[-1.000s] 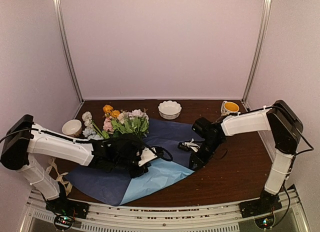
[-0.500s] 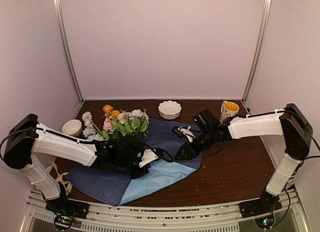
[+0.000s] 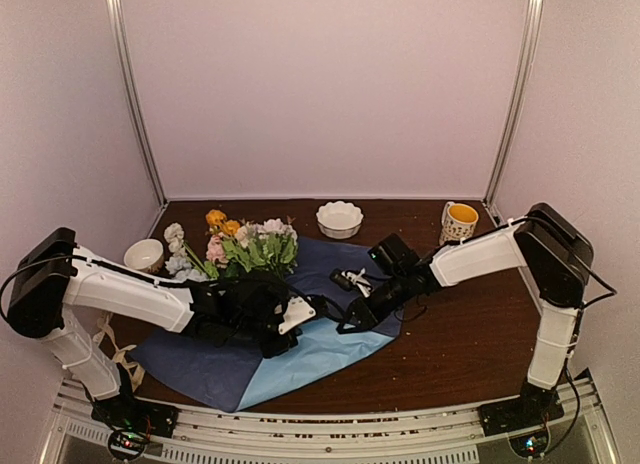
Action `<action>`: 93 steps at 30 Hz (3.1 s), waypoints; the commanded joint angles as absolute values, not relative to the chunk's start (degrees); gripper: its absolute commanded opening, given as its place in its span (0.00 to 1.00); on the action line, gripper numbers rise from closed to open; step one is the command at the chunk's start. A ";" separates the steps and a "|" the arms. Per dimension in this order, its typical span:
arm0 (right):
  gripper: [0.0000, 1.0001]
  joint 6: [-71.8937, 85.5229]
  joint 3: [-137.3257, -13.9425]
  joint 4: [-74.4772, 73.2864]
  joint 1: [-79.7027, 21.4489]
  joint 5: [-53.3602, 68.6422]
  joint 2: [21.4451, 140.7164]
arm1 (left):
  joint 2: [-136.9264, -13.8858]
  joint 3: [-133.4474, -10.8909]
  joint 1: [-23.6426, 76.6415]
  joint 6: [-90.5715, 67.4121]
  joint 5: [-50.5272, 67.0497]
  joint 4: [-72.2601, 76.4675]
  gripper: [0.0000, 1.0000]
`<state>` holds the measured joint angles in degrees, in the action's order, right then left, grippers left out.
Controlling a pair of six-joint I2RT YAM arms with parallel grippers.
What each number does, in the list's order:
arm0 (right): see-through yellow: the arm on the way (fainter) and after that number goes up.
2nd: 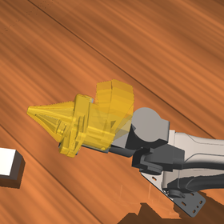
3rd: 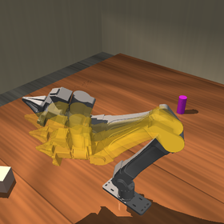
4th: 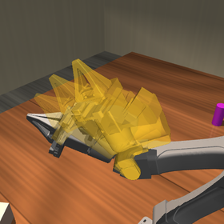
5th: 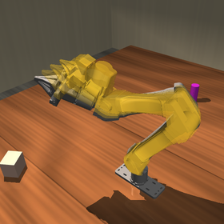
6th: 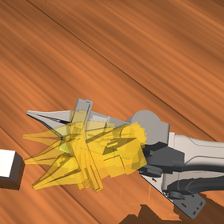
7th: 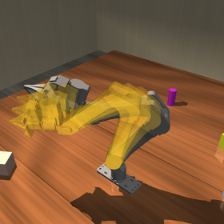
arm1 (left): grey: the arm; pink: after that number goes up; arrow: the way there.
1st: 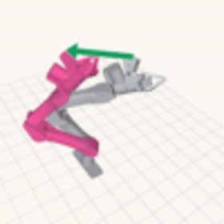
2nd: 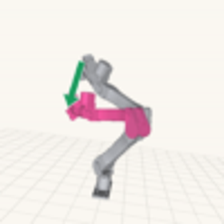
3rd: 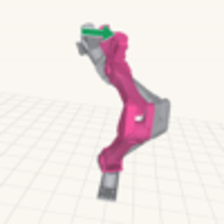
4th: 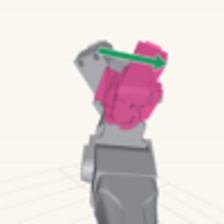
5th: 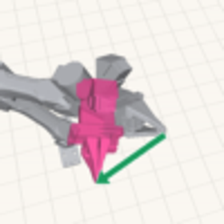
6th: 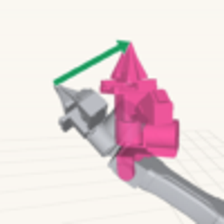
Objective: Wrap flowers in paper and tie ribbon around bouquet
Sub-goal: Pass from the left arm to the right, then adjust the fake flower with the flattened wrapping paper.
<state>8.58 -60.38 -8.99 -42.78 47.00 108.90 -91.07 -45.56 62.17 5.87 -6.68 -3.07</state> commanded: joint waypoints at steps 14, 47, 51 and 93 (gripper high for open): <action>0.00 9.32 -57.78 -6.66 -43.15 47.91 107.20 | -85.90 -59.23 61.23 -3.89 -14.00 -19.88 0.82; 0.00 6.98 -58.83 -10.24 -43.15 46.23 108.17 | -67.89 -33.10 31.50 -39.21 -14.10 -31.65 0.35; 0.00 7.12 -58.48 -9.90 -43.17 46.29 107.64 | -73.64 -33.26 30.70 -37.93 -14.76 -25.69 0.40; 0.00 16.08 -62.80 -0.36 -43.37 42.93 111.23 | -90.25 -53.89 34.20 -19.61 -11.59 -21.70 0.58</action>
